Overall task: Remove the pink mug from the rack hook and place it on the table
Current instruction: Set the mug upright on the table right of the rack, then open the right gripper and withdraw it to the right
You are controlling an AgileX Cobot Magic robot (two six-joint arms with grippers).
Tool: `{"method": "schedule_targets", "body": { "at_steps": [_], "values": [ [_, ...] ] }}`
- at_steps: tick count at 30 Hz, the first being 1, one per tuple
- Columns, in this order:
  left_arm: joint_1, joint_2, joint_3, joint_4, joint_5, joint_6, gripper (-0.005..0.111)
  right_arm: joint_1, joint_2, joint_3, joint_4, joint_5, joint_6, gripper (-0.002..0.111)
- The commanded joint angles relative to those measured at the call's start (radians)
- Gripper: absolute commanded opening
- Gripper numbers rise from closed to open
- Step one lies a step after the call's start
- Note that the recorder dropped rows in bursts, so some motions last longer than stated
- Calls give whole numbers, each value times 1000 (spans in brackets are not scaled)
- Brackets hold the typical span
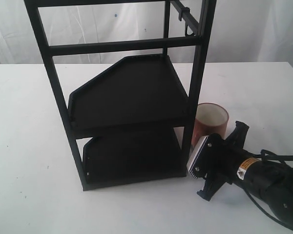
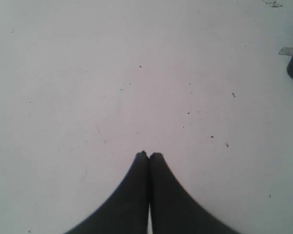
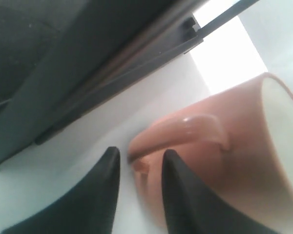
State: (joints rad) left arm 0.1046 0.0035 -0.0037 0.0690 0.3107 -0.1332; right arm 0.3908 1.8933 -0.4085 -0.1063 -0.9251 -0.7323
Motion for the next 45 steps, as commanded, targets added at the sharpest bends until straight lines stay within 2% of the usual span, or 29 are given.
{"method": "schedule_targets", "body": {
  "at_steps": [1,5,13,17,21,23,26,29,32,36,38,41,45],
  "values": [
    [-8,-3,4,-4,16,1,0,-3,-55,2,4,43,73,29],
    [-8,-3,4,-4,16,1,0,-3,-137,6,4,141,163,29],
    [-8,-3,4,-4,16,1,0,-3,-361,75,4,256,667,29],
    [-8,-3,4,-4,16,1,0,-3,-506,116,2,514,852,29],
    [-8,-3,4,-4,16,1,0,-3,-649,118,4,819,898,25],
    [-8,-3,4,-4,16,1,0,-3,-716,118,12,901,945,23],
    [-8,-3,4,-4,16,1,0,-3,-840,118,12,951,1018,16],
    [-8,-3,4,-4,16,1,0,-20,-960,79,12,948,1016,0],
    [-8,-3,4,-4,16,1,0,-97,-1026,-22,-5,997,1004,0],
    [-8,-3,4,-4,16,1,0,-276,-976,-215,-172,1216,961,0],
    [-8,-3,4,-4,16,1,0,-343,-948,-283,-195,1347,963,0],
    [-8,-3,4,-4,16,1,0,-362,-963,-327,-159,1462,1009,0],
    [-8,-3,4,-4,16,1,0,-347,-1106,-284,-61,1470,995,0]
  ]
}}
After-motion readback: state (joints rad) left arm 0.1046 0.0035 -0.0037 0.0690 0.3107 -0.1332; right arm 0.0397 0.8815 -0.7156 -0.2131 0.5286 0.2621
